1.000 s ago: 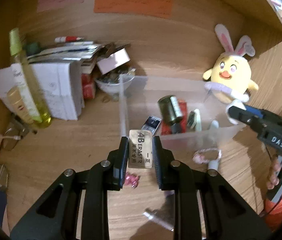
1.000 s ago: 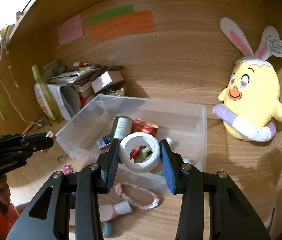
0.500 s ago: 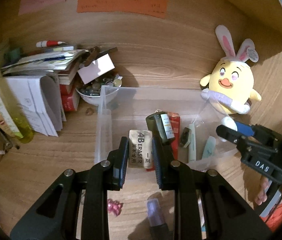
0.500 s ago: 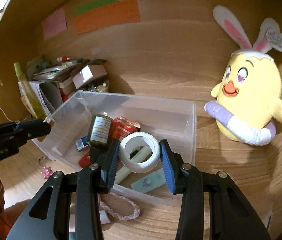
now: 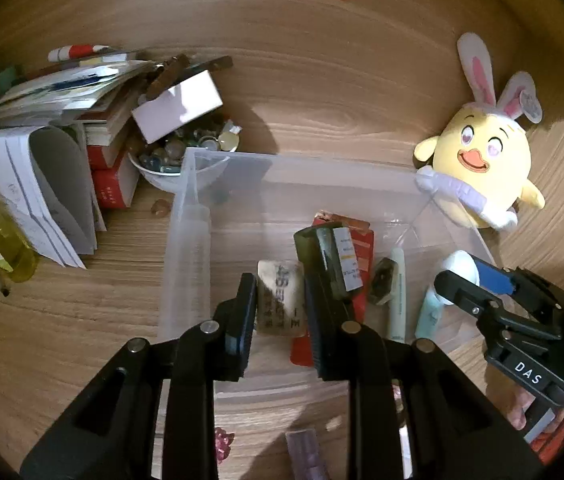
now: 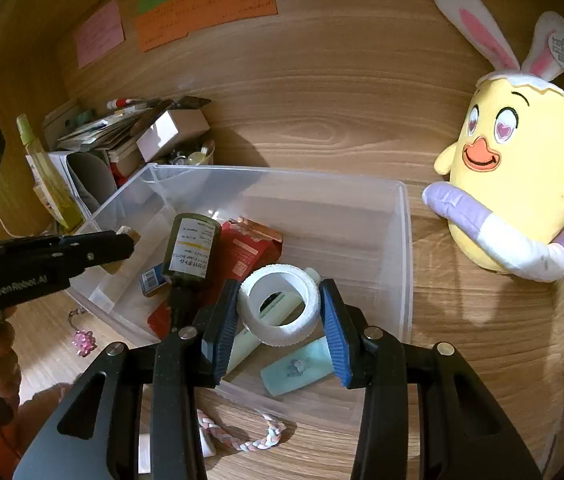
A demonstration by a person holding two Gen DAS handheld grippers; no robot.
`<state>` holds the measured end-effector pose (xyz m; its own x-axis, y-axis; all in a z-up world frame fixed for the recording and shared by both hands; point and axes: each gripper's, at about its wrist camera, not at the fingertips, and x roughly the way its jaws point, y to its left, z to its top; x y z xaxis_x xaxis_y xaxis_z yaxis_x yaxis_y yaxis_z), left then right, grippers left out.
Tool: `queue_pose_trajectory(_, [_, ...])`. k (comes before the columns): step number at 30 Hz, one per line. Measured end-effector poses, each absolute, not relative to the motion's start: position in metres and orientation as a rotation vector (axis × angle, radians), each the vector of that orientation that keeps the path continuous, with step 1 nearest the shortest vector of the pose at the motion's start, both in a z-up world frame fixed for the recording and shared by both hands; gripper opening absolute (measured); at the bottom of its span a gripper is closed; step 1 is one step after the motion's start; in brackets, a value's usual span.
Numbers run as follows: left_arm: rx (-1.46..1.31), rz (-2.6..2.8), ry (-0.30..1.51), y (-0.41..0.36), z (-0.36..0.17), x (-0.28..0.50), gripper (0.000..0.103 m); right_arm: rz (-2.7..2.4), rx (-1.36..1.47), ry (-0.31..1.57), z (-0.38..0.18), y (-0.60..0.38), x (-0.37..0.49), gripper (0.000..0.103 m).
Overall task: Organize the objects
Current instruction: 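Carry the eraser and tape roll into the clear box and release, then lower the left tool onto the pink hair clip and grasp it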
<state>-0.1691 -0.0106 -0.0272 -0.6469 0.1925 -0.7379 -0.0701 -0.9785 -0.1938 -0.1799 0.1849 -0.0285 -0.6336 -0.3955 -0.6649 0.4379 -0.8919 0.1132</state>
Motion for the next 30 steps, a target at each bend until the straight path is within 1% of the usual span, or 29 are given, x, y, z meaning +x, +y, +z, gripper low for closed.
queue_pose_trajectory(4, [-1.215, 2.721, -0.214, -0.007, -0.025, -0.167, 0.024, -2.481, 0.996, 0.08, -0.028, 0.183, -0.179, 0.038])
queue_pose_trajectory(6, [-1.211, 2.721, -0.209, -0.006, -0.024, -0.167, 0.024, -2.483, 1.001, 0.089, -0.028, 0.182, -0.179, 0.041])
queue_pose_trajectory(8, [-1.209, 2.722, -0.204, -0.005, -0.021, -0.164, 0.027, -2.486, 0.999, 0.085, -0.027, 0.183, -0.177, 0.045])
queue_pose_trajectory(12, [-1.179, 2.743, -0.19, -0.005, -0.014, -0.155, 0.039, -2.504, 0.969, 0.09, -0.021, 0.184, -0.173, 0.057])
queue_pose_trajectory(13, [-1.17, 2.75, -0.188, -0.005, -0.011, -0.152, 0.043, -2.508, 0.961, 0.088, -0.019, 0.185, -0.171, 0.059])
queue_pose_trajectory(14, [-1.156, 2.758, -0.188, -0.005, -0.007, -0.147, 0.046, -2.512, 0.953, 0.083, -0.017, 0.187, -0.169, 0.061])
queue_pose_trajectory(16, [-1.121, 2.774, -0.185, -0.006, 0.0, -0.138, 0.056, -2.518, 0.939, 0.066, -0.011, 0.191, -0.162, 0.065])
queue_pose_trajectory(18, [-1.087, 2.796, -0.171, -0.006, 0.007, -0.129, 0.063, -2.526, 0.922, 0.036, -0.005, 0.196, -0.156, 0.071])
queue_pose_trajectory(20, [-1.054, 2.818, -0.153, -0.007, 0.014, -0.119, 0.067, -2.55, 0.906, 0.023, 0.0, 0.2, -0.148, 0.071])
queue_pose_trajectory(22, [-1.036, 2.832, -0.147, -0.008, 0.018, -0.111, 0.073, -2.561, 0.902, 0.021, 0.002, 0.204, -0.142, 0.071])
queue_pose_trajectory(24, [-1.028, 2.842, -0.15, -0.01, 0.021, -0.103, 0.077, -2.564, 0.906, 0.012, 0.003, 0.209, -0.135, 0.071])
queue_pose_trajectory(30, [-1.058, 2.846, -0.14, -0.016, 0.015, -0.082, 0.078, -2.569, 0.961, -0.015, -0.007, 0.219, -0.123, 0.071])
